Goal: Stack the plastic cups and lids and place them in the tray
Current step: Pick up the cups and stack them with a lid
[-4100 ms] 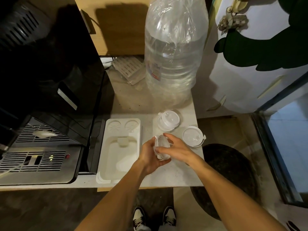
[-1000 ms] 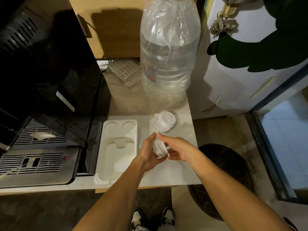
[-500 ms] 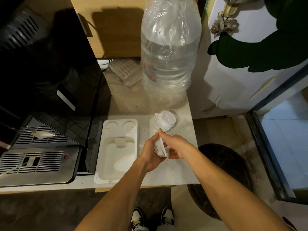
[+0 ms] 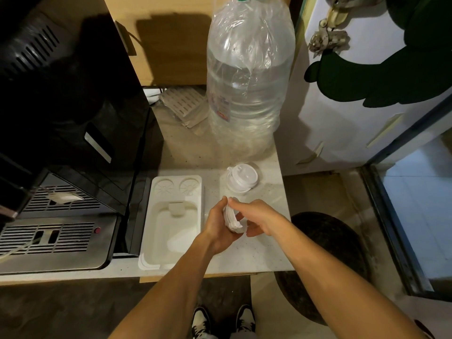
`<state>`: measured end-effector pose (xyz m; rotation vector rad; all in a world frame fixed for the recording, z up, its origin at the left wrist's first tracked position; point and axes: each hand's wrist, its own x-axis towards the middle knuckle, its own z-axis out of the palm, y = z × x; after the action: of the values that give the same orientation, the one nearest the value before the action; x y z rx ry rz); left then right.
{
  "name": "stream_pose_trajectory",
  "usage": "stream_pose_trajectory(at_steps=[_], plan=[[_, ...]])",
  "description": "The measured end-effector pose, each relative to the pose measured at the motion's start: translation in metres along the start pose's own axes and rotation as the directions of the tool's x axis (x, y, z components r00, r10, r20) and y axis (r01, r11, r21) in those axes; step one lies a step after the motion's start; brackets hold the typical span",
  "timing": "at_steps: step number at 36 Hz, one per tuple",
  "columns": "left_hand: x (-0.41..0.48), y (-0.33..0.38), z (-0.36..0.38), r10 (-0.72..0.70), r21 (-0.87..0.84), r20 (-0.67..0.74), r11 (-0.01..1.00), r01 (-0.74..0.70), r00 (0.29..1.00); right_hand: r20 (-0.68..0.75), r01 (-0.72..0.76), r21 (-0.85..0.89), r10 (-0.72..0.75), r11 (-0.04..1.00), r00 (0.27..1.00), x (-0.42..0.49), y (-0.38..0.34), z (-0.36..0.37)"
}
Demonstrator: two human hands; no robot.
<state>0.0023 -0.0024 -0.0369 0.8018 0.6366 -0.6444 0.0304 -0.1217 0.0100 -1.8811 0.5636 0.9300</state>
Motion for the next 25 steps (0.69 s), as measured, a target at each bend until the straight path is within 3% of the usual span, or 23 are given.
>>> stream_pose_trajectory(at_steps=[7,15,18,21,25], plan=[[-0.004,0.003,0.002,-0.011,0.011,0.009,1.000,0.011,1.000,-0.008,0.036,-0.096,-0.037,0.995,0.999,0.004,0.003,0.001],[-0.007,0.009,-0.010,-0.005,-0.054,-0.066,0.999,0.001,0.998,0.150,0.043,-0.097,-0.028,0.994,0.988,0.007,-0.003,-0.011],[-0.009,0.011,-0.011,0.016,-0.081,-0.108,0.996,-0.025,0.994,-0.009,0.116,-0.160,-0.119,0.980,0.993,0.020,-0.006,-0.021],[-0.011,0.012,-0.013,0.033,-0.134,-0.147,0.990,-0.053,0.989,-0.254,0.197,-0.339,-0.291,0.920,0.923,0.039,-0.006,-0.030],[-0.017,0.014,-0.012,0.051,-0.168,-0.165,0.983,-0.079,0.985,-0.314,0.200,-0.433,-0.354,0.879,0.881,0.062,-0.008,-0.036]])
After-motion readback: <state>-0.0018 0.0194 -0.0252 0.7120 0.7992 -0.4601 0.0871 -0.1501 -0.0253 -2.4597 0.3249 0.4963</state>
